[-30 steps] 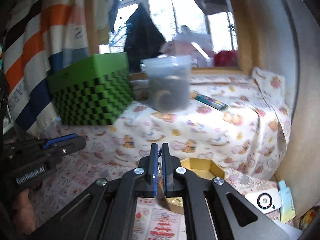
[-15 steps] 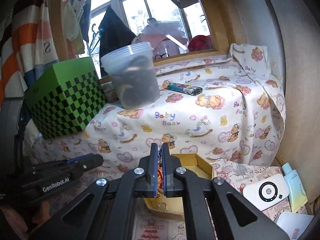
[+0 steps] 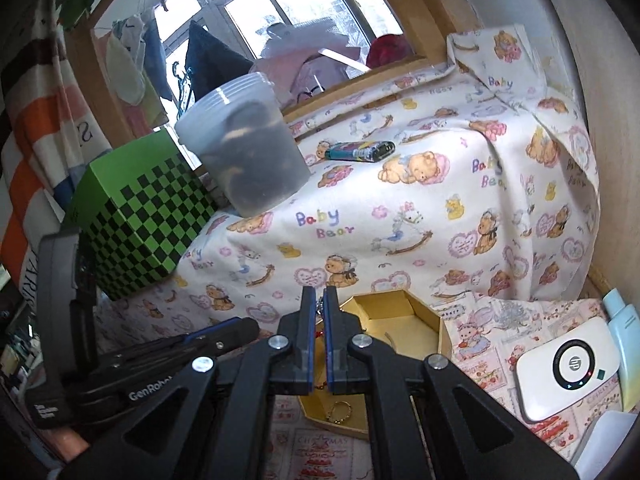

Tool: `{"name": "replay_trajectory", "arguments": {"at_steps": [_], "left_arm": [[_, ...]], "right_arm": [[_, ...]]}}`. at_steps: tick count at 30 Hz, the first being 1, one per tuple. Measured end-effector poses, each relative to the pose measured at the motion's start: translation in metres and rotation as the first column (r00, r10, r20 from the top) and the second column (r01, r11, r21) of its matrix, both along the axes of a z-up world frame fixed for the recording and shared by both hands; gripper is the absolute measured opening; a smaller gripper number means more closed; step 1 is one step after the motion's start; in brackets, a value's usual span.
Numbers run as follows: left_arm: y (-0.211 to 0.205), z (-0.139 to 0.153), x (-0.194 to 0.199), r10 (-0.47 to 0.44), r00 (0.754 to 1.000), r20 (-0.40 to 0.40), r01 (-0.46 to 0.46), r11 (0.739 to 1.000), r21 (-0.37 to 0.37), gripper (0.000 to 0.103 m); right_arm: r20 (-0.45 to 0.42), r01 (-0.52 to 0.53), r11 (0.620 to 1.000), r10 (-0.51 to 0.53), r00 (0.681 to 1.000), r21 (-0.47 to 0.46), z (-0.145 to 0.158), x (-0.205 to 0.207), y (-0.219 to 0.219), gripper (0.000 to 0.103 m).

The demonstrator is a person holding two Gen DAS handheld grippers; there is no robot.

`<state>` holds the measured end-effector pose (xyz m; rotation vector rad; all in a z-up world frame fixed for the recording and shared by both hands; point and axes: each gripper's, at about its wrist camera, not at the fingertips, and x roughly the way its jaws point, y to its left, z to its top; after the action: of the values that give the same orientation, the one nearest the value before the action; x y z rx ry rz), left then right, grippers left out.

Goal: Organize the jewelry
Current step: 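Carry the chain charm and ring over the gold box and open both tools, then withdraw both open tools from the gold box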

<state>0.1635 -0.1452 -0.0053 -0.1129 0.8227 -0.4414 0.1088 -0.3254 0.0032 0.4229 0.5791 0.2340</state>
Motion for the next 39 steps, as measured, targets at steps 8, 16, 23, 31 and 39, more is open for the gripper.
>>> {"name": "replay_trajectory", "arguments": {"at_steps": [8,16,23,31,39], "left_arm": [[-0.025,-0.006,-0.005,-0.091,0.995,-0.026,0.092,0.995,0.038,0.013],[-0.037,-0.016,-0.012,-0.113,0.993,-0.03,0.115,0.99,0.075,0.013],[-0.021,-0.007,-0.017,-0.059,0.998,0.022,0.057,0.996,0.068,0.031],[0.018,0.022,-0.04,0.047,0.984,0.174,-0.069,0.991,0.117,0.042],[0.051,0.045,-0.072,0.137,0.936,0.325,-0.194,0.969,0.152,0.076]], "right_arm": [[-0.067,-0.007,0.998,0.003,0.998,-0.064,-0.011,0.011,-0.003,0.003],[-0.139,0.054,0.995,-0.064,0.988,-0.078,-0.023,0.021,-0.01,0.004],[-0.111,0.062,0.994,-0.072,0.991,-0.093,-0.02,0.017,-0.012,0.013],[-0.038,0.074,0.982,-0.082,0.996,-0.177,-0.006,0.003,0.004,0.029],[0.059,0.117,0.963,-0.106,0.993,-0.243,0.009,-0.016,0.021,0.062]]}}
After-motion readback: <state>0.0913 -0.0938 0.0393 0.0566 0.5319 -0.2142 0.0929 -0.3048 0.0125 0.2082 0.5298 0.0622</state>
